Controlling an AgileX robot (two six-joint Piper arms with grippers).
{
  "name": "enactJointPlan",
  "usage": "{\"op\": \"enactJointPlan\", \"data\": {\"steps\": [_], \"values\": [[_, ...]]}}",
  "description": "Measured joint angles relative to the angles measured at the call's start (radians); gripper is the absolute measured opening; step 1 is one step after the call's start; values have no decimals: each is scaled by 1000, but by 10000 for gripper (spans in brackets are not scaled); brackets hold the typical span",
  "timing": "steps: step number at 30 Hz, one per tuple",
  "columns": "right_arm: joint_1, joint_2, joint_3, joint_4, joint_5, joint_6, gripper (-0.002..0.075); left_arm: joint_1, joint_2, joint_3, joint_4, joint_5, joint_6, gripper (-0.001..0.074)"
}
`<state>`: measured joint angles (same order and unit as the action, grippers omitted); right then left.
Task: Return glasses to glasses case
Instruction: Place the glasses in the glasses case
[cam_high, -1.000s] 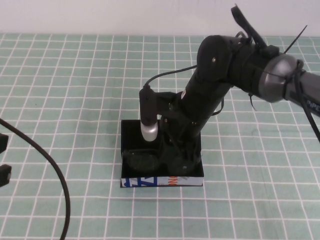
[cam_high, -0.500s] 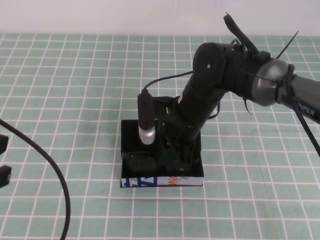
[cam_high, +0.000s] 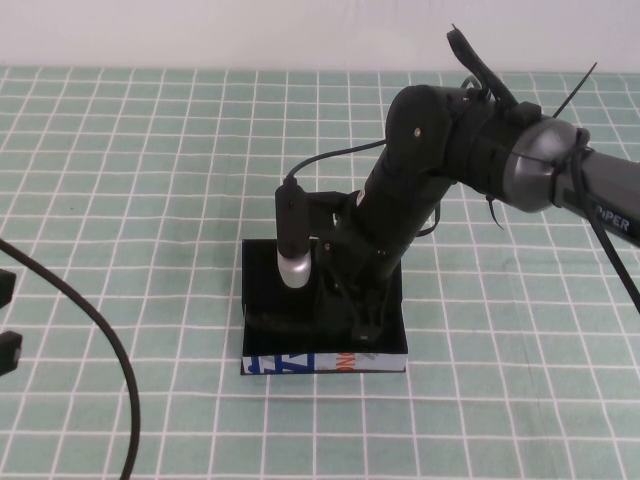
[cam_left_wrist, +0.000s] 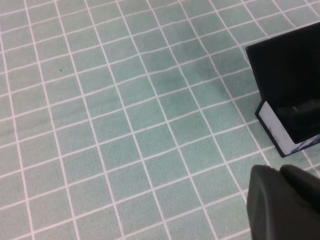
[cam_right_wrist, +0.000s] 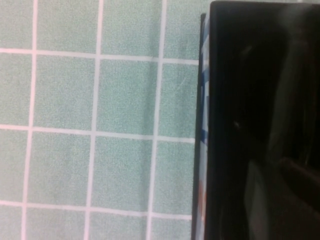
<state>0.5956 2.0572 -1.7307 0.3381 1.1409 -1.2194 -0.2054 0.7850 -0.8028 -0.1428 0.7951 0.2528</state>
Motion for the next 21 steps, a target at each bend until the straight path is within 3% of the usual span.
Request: {"op": "enactJointPlan", "data": {"steps": [11, 18, 21], "values": [[0, 0, 0, -6, 0, 24, 27, 0, 0, 0, 4, 0, 0, -2], [0, -3, 0, -6, -18, 75, 150, 0, 0, 0, 4, 0, 0, -2], [0, -27, 0, 1, -18, 88, 144, 0, 0, 0, 4, 0, 2, -2]]}}
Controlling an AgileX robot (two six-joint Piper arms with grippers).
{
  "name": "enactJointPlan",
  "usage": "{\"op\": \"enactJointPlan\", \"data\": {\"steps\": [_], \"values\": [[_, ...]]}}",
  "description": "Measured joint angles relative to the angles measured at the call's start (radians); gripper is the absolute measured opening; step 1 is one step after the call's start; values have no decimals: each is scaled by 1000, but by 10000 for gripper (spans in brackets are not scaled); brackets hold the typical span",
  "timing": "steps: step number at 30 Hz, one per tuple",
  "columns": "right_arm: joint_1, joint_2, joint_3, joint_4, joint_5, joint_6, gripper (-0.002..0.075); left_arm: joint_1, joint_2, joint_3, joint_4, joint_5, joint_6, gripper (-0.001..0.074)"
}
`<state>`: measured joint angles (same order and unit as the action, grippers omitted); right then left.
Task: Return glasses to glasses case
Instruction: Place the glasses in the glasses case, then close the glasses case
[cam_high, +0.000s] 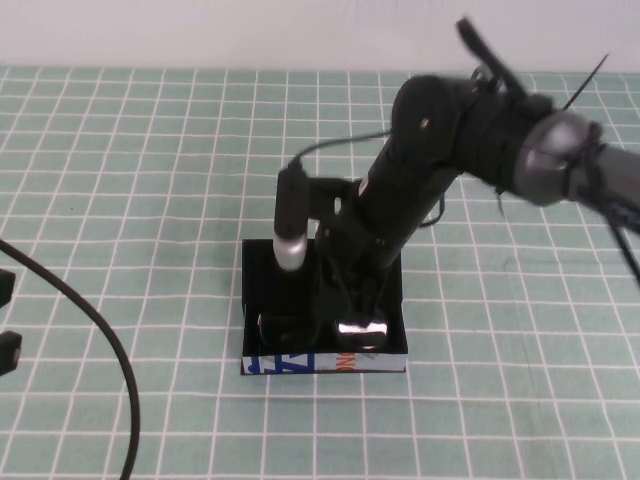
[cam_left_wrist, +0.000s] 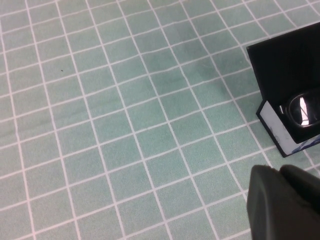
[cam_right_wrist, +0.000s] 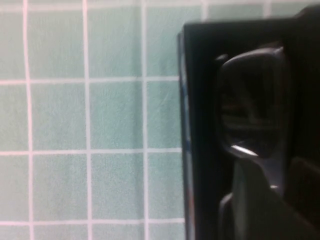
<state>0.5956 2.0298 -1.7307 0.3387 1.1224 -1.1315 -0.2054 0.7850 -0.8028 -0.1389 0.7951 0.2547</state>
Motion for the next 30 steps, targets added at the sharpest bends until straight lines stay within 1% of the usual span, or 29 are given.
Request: {"op": "enactJointPlan", "data": {"steps": [2, 4, 7, 10, 13, 17, 21, 23, 26, 30], "values": [[-7, -32, 0, 3, 0, 7, 99, 0, 0, 0, -2, 0, 5, -2], [-20, -75, 0, 10, -11, 30, 37, 0, 0, 0, -24, 0, 49, -2], [-57, -137, 0, 20, -66, 109, 2, 0, 0, 0, -134, 28, 218, -2], [-116, -175, 0, 42, -142, 230, -7, 0, 19, 0, -330, 80, 423, -2], [-190, -183, 0, 134, -203, 330, -9, 0, 60, 14, -519, 100, 599, -2], [-258, -160, 0, 297, -239, 371, -10, 0, 154, 61, -665, 100, 721, -2], [-279, -110, 0, 391, -275, 376, -11, -8, 273, 118, -760, 132, 866, -2], [-279, -75, 0, 411, -277, 376, -11, -38, 335, 135, -793, 136, 906, -2], [-279, -22, 2, 441, -281, 376, -11, -108, 421, 146, -826, 94, 931, -2], [-279, 36, 2, 446, -299, 376, -11, -228, 525, 150, -895, -70, 945, -2]]}}
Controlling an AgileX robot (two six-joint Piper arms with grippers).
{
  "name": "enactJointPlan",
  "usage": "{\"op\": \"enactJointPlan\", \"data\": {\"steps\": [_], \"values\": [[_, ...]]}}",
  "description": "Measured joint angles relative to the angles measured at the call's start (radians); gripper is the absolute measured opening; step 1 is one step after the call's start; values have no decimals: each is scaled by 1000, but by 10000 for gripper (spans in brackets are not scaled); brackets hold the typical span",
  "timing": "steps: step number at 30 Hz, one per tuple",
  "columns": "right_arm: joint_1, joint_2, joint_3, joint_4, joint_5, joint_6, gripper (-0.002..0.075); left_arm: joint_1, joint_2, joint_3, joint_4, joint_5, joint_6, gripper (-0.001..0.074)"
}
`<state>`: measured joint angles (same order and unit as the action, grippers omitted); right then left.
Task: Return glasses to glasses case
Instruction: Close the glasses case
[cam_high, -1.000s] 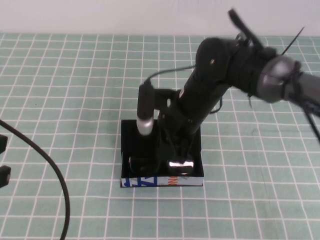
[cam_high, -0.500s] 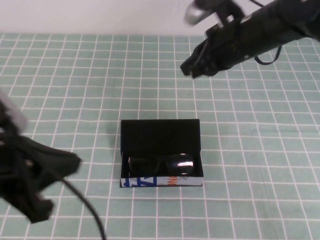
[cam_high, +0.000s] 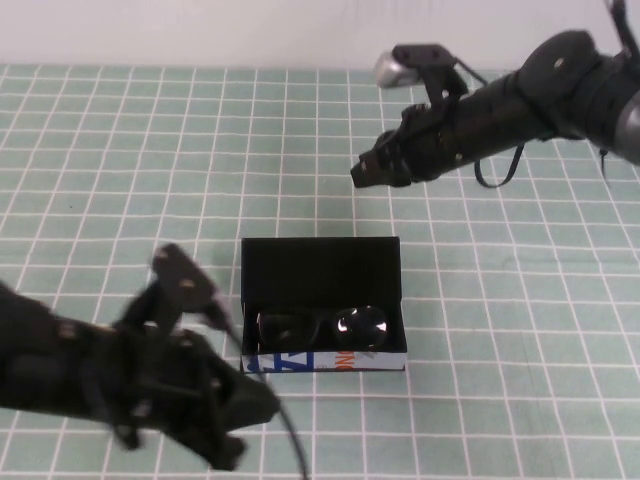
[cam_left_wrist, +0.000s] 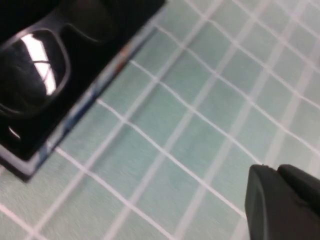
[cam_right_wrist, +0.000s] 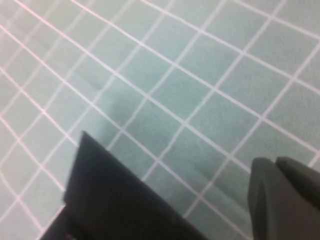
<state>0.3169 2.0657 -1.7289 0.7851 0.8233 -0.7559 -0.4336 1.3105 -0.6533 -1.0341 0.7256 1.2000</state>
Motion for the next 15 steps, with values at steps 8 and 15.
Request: {"op": "enactJointPlan", "data": {"steps": [8, 15], "values": [[0, 41, 1, 4, -48, -38, -11, -139, 195, 0, -142, -272, 43, -2], [0, 74, 1, 55, -53, -110, -11, -141, 309, 0, -445, -359, 327, -2]]}}
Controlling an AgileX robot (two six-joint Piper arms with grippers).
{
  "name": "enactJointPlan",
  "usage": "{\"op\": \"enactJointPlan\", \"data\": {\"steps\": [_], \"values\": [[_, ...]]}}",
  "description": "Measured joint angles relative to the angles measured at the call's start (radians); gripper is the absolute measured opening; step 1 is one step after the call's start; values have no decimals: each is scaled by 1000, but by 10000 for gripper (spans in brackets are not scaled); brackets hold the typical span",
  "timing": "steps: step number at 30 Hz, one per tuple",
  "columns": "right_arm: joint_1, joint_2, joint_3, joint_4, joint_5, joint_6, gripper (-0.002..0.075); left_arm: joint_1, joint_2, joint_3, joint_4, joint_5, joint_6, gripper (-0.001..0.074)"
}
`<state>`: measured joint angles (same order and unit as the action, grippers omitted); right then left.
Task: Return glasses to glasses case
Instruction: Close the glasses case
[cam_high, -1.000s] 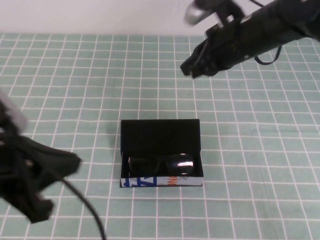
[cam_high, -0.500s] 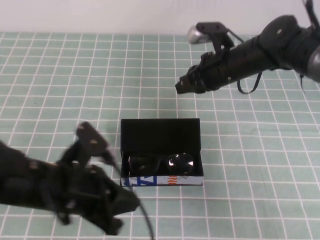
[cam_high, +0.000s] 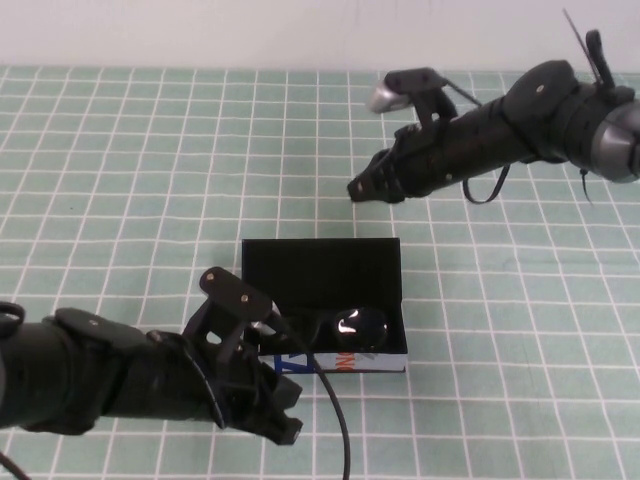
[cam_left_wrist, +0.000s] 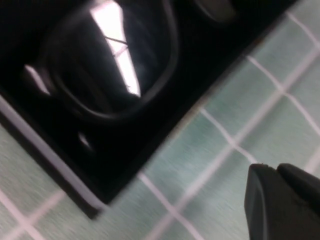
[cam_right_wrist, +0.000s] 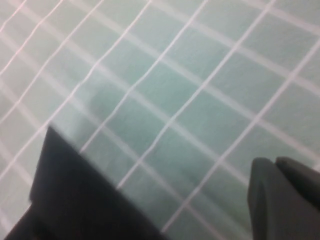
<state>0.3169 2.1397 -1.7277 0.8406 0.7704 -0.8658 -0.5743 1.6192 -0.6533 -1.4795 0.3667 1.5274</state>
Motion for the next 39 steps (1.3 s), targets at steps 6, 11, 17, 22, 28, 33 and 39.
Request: {"op": "enactJointPlan", "data": {"steps": [6, 11, 17, 22, 28, 33, 39], "values": [[0, 39, 0, 33, 109, -117, -11, 0, 39, 0, -212, -34, 198, -2], [0, 40, 0, 29, 159, -144, -11, 0, 47, -14, -233, -34, 217, -2], [0, 40, 0, -2, 176, -153, -11, 0, 49, -30, -237, -34, 233, -2], [0, 40, 0, 18, 221, -173, -11, 0, 49, -30, -238, -42, 247, -2], [0, 40, -10, 55, 293, -192, -11, 0, 71, -31, -238, -44, 247, -3], [0, 40, -29, 79, 355, -198, -11, 0, 94, -32, -240, -48, 249, -2], [8, 39, -47, 109, 409, -200, -11, 0, 100, -62, -240, -48, 249, -2]]}}
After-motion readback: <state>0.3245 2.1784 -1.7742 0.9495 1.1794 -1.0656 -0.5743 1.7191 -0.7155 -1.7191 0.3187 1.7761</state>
